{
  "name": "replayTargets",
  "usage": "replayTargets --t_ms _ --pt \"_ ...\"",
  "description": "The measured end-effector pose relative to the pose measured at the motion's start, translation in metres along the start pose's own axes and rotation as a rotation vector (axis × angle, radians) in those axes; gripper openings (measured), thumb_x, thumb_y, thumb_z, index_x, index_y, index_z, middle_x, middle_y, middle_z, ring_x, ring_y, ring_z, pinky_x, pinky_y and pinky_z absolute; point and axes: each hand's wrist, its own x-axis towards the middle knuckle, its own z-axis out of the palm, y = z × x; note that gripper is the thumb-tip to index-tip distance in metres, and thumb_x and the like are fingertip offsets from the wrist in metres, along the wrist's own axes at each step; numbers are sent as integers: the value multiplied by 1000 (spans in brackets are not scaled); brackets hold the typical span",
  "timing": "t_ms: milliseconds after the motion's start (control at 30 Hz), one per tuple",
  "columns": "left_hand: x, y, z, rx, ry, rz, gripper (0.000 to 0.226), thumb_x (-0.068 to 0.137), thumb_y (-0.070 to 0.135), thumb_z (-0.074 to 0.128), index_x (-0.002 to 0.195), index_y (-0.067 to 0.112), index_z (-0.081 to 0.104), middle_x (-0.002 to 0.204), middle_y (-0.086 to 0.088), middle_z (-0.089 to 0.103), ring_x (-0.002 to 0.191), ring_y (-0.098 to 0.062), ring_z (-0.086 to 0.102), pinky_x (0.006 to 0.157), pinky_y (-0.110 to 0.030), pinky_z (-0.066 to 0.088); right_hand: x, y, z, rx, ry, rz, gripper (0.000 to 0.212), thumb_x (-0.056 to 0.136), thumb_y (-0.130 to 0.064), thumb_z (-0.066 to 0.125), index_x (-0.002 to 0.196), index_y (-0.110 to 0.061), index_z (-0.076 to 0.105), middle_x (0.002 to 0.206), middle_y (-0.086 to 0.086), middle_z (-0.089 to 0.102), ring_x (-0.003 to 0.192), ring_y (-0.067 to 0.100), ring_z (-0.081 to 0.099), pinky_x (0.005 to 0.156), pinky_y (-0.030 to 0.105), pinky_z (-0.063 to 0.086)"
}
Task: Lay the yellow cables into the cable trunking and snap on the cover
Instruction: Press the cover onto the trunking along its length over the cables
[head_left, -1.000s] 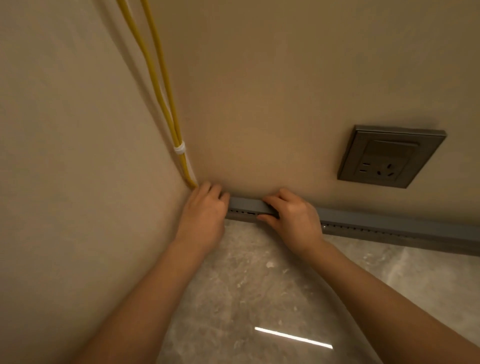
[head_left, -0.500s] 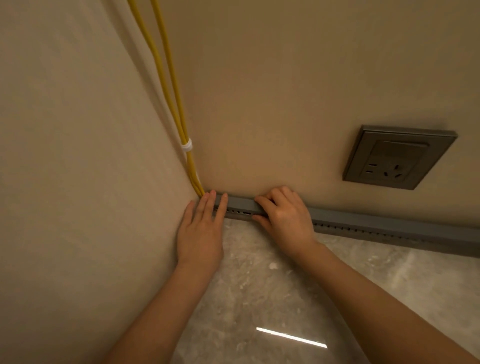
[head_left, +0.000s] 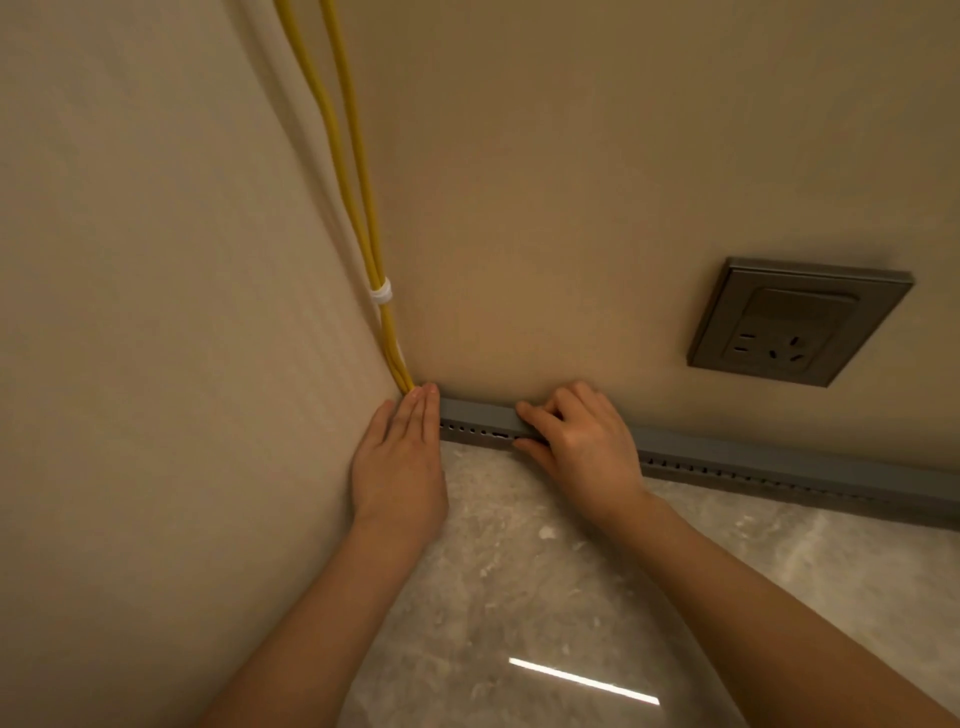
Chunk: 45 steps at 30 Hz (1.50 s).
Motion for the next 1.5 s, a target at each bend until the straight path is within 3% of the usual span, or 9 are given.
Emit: replayTargets --t_ms 333,533,767,900,1033,1167,1267,1367,1500 --pt "0 23 6 -276 33 -44 79 92 42 43 148 9 -2 158 -11 -1 145 -21 0 117 -36 2 5 4 13 11 50 -105 31 70 -17 80 95 -1 70 73 10 64 69 29 60 63 34 50" --pt "5 29 6 -218 -42 -65 88 90 45 47 146 3 -6 155 -21 -4 144 -31 -2 117 -38 5 6 4 17 51 55 -135 22 80 -16 70 100 -4 70 76 8 65 72 29 60 66 33 51" --pt "7 31 -5 -143 -141 -79 90 87 45 48 146 2 -4 156 -20 -1 144 -31 2 116 -43 11 1 7 -5 329 -74 -113 24 79 -6 67 102 -2 69 86 11 66 83 27 58 73 30 48" --pt "12 36 -15 -115 -254 -102 92 87 47 47 146 0 -5 155 -22 -3 144 -33 0 115 -47 4 -15 3 -24 427 -34 140 17 82 -5 65 98 -5 72 87 8 69 86 23 59 78 30 48" --pt "21 51 -24 -192 -348 -198 92 90 43 47 144 -8 -6 153 -27 -7 143 -37 -3 115 -48 1 -34 1 -47 694 46 635 16 85 -7 64 96 -14 72 91 -1 71 84 6 63 76 12 45" --pt "26 60 -28 -233 -391 -235 88 92 38 45 141 -13 -7 151 -32 -10 141 -42 -6 116 -49 0 -55 12 -82 1309 194 1223 14 92 -13 55 98 -13 67 97 5 69 90 12 64 79 23 50" --pt "27 62 -27 -224 -395 -241 86 92 33 45 141 -14 -8 151 -32 -11 141 -43 -6 115 -48 0 -68 32 -112 1736 474 1522 34 99 -23 41 120 0 53 124 16 56 111 24 56 92 35 46" --pt "28 62 -25 -211 -401 -242 85 90 30 45 141 -14 -8 151 -32 -12 141 -43 -7 115 -48 0 -74 51 -139 1977 666 1649 60 98 -36 38 140 6 26 147 24 30 135 33 32 109 46 30" --pt "29 64 -22 -258 -391 -271 90 88 32 50 141 -12 -9 151 -30 -14 141 -41 -9 116 -46 0 -68 64 -158 2174 774 1615 79 96 -45 39 144 7 4 150 30 13 140 40 16 114 49 17"
